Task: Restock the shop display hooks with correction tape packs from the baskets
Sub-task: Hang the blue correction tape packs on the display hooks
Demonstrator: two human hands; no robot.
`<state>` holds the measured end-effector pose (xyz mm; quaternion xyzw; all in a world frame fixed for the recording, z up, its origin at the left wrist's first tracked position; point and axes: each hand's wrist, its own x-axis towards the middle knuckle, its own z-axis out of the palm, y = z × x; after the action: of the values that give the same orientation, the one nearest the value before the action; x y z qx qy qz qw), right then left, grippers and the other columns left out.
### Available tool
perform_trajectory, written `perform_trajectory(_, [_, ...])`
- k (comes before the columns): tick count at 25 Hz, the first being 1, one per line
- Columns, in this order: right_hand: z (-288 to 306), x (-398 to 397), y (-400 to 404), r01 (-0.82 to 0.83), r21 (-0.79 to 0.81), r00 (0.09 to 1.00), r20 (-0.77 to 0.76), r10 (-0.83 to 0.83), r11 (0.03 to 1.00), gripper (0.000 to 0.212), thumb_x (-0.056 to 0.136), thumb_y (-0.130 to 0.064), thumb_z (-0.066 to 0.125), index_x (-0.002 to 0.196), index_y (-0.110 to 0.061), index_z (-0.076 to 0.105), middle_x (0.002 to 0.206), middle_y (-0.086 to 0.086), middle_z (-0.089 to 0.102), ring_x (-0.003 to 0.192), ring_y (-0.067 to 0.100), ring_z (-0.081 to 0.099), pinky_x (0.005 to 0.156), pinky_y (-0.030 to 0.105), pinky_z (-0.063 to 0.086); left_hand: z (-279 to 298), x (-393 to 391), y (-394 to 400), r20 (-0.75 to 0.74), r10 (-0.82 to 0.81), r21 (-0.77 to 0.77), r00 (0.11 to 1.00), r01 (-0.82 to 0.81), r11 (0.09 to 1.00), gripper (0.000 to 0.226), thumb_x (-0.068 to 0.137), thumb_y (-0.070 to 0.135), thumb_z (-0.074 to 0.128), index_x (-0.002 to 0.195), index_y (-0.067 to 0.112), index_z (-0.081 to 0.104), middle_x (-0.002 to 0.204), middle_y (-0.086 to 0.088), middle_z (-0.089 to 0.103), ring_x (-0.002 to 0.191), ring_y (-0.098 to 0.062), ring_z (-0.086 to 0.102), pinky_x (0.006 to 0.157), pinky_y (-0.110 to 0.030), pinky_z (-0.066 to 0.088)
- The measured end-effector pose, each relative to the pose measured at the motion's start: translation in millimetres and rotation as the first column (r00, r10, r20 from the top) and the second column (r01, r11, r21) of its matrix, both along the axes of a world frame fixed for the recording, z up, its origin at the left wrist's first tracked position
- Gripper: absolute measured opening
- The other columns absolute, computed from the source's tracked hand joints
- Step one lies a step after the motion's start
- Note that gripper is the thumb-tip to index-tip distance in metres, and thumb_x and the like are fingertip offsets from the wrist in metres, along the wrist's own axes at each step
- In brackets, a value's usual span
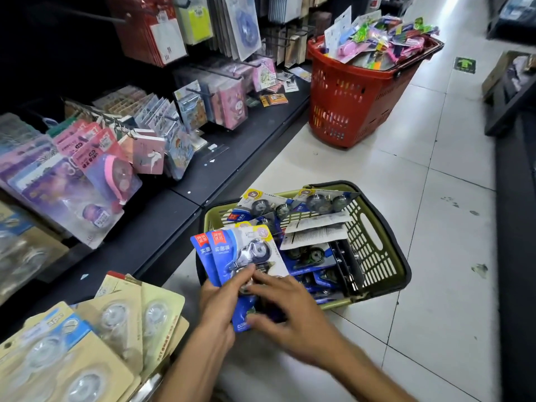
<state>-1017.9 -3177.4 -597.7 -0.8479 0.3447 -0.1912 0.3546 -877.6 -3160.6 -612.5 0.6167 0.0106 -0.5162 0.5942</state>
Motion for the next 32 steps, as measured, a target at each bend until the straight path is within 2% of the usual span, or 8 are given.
perform_trajectory(2, [-14.9, -27.9, -38.6, 0.265, 0.054, 0.958, 0.101, -0.270, 0.963, 0.035, 0.086, -0.034, 0.068, 0.120, -0.025, 0.067, 0.126, -0.020, 0.064, 0.111, 0.015, 0.058, 0.097, 0.030, 0.045, -2.7, 8.5, 2.8, -0.012, 0.024, 0.003, 1.000, -0.024, 1.000, 0.035, 0.078, 0.004, 0.082, 0.111, 0.005, 0.073, 0.099, -0.019, 0.077, 0.082, -0.035, 0.075, 0.068, -0.049, 0.062])
perform_trajectory(4, [-37.6, -57.3, -86.5, 0.550, -0.242, 0.796, -0.139, -0.590, 0.799, 0.062, 0.084, -0.026, 0.074, 0.141, -0.019, 0.051, 0.146, 0.004, 0.051, 0.131, 0.031, 0.046, 0.107, 0.043, 0.039, -2.1, 12.5, 3.8, 0.006, 0.025, -0.016, 1.000, -0.025, 1.000, 0.032, 0.079, 0.004, 0.081, 0.109, 0.007, 0.073, 0.098, -0.016, 0.078, 0.080, -0.034, 0.075, 0.063, -0.042, 0.061])
perform_trajectory(9, [-70.8, -63.1, -155.2, 0.019, -0.490, 0.547, -0.725, -0.419, 0.872, 0.090, 0.086, -0.035, 0.071, 0.157, -0.021, 0.018, 0.163, 0.013, 0.022, 0.152, 0.039, 0.012, 0.119, 0.063, 0.014, 2.9, 11.8, 5.6, 0.044, -0.001, -0.047, 0.999, 0.003, 0.999, 0.032, 0.079, 0.004, 0.081, 0.111, 0.009, 0.074, 0.098, -0.015, 0.078, 0.088, -0.038, 0.075, 0.075, -0.048, 0.061])
perform_trajectory(13, [-82.0, -44.7, -173.0, 0.036, -0.511, 0.384, -0.787, -0.484, 0.859, 0.068, 0.095, -0.031, 0.059, 0.154, -0.021, 0.026, 0.155, 0.009, 0.039, 0.147, 0.036, 0.028, 0.117, 0.065, 0.015, 10.4, 20.9, 14.7, 0.052, -0.005, -0.060, 0.999, 0.008, 0.998, 0.024, 0.080, 0.002, 0.080, 0.102, 0.011, 0.075, 0.093, -0.014, 0.079, 0.080, -0.034, 0.076, 0.071, -0.045, 0.062])
perform_trajectory(20, [-25.0, -66.6, -165.4, 0.050, -0.625, 0.772, -0.470, -0.428, 0.779, 0.038, 0.090, -0.038, 0.061, 0.120, -0.015, 0.065, 0.105, 0.007, 0.074, 0.097, 0.033, 0.064, 0.082, 0.042, 0.045, 6.1, 40.7, 20.1, 0.082, 0.058, -0.063, 0.995, -0.053, 0.997, 0.029, 0.077, 0.002, 0.082, 0.104, 0.009, 0.074, 0.096, -0.015, 0.079, 0.084, -0.035, 0.076, 0.068, -0.044, 0.062])
perform_trajectory(24, [36.3, -79.9, -112.3, 0.535, 0.083, 0.832, 0.123, -0.541, 0.841, 0.016, 0.084, -0.012, 0.076, 0.098, -0.016, 0.070, 0.069, -0.010, 0.070, 0.065, 0.010, 0.063, 0.058, 0.022, 0.048, 10.1, 34.7, 17.3, 0.090, 0.058, -0.099, 0.994, -0.049, 0.994, 0.029, 0.079, 0.005, 0.083, 0.105, 0.009, 0.073, 0.093, -0.012, 0.079, 0.082, -0.032, 0.077, 0.061, -0.040, 0.063])
perform_trajectory(27, [32.9, -58.3, -67.5, 0.295, 0.722, 0.749, 0.232, -0.620, 0.626, 0.021, 0.085, -0.008, 0.072, 0.105, -0.008, 0.068, 0.085, 0.002, 0.078, 0.076, 0.020, 0.073, 0.063, 0.025, 0.057, 18.7, 22.6, 17.7, 0.066, 0.010, -0.158, 0.998, 0.001, 0.987, 0.027, 0.079, 0.025, 0.081, 0.103, 0.013, 0.074, 0.092, -0.007, 0.080, 0.080, -0.024, 0.077, 0.062, -0.035, 0.063])
perform_trajectory(32, [5.4, 1.3, -10.9, 0.146, 0.792, 0.831, 0.227, -0.507, 0.593, 0.045, 0.073, -0.025, 0.073, 0.116, -0.016, 0.065, 0.109, 0.001, 0.076, 0.101, 0.017, 0.071, 0.081, 0.024, 0.054, 18.5, 30.9, 37.2, 0.134, 0.019, -0.203, 0.991, 0.008, 0.979, 0.071, 0.057, 0.053, 0.094, 0.113, 0.017, 0.069, 0.105, -0.007, 0.079, 0.091, -0.024, 0.077, 0.067, -0.034, 0.062])
